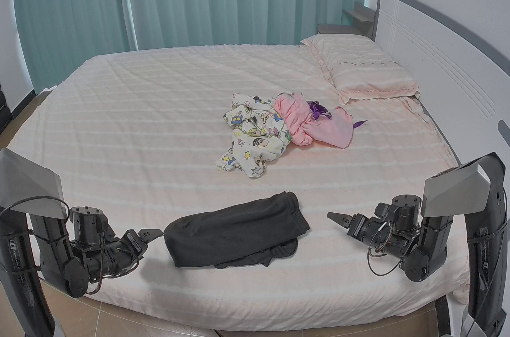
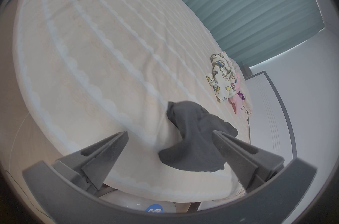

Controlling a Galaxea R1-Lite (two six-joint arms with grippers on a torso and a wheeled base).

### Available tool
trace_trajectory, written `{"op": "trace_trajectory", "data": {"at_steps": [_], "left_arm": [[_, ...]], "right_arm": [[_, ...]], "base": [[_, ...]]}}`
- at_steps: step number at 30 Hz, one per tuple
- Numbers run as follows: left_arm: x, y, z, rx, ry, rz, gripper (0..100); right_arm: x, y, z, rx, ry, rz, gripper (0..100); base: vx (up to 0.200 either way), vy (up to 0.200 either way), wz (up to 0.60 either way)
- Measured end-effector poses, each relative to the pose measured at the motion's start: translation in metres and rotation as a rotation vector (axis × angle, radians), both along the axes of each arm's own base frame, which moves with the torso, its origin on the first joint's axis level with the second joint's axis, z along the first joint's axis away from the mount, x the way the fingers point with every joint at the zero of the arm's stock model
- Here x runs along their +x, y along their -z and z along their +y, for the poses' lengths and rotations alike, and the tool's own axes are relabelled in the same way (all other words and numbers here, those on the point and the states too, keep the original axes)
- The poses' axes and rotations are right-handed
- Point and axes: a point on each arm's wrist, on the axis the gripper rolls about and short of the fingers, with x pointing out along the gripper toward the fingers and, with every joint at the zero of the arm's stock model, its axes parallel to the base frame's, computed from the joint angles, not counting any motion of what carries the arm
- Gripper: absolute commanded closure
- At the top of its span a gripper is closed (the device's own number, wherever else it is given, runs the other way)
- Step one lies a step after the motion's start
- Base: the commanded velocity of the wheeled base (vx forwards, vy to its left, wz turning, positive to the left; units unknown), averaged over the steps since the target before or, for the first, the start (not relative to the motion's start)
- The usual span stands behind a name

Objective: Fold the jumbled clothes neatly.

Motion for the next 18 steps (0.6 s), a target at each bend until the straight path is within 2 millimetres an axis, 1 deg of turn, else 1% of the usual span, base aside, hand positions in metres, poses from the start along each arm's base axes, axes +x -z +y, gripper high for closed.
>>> {"op": "trace_trajectory", "data": {"at_steps": [3, 6, 9, 15, 18], "left_arm": [[0.000, 0.000, 0.001, -0.001, -0.003, 0.001, 0], [-0.001, 0.001, 0.000, -0.001, 0.005, 0.006, 0], [-0.003, 0.001, -0.007, -0.003, 0.038, 0.010, 0], [-0.015, 0.003, -0.042, 0.038, 0.231, -0.001, 0], [-0.018, 0.006, -0.052, 0.103, 0.336, -0.034, 0]], "right_arm": [[0.000, 0.000, 0.000, 0.000, -0.001, -0.002, 0], [0.001, 0.000, 0.000, 0.002, 0.000, -0.004, 0], [0.001, -0.001, 0.001, 0.002, 0.000, -0.005, 0], [0.002, -0.001, 0.001, 0.004, 0.001, -0.008, 0], [0.002, -0.001, 0.000, 0.004, 0.003, -0.007, 0]], "base": [[0.000, 0.200, 0.00], [0.000, 0.000, 0.00], [0.000, 0.000, 0.00], [0.000, 0.000, 0.00], [0.000, 0.000, 0.00]]}}
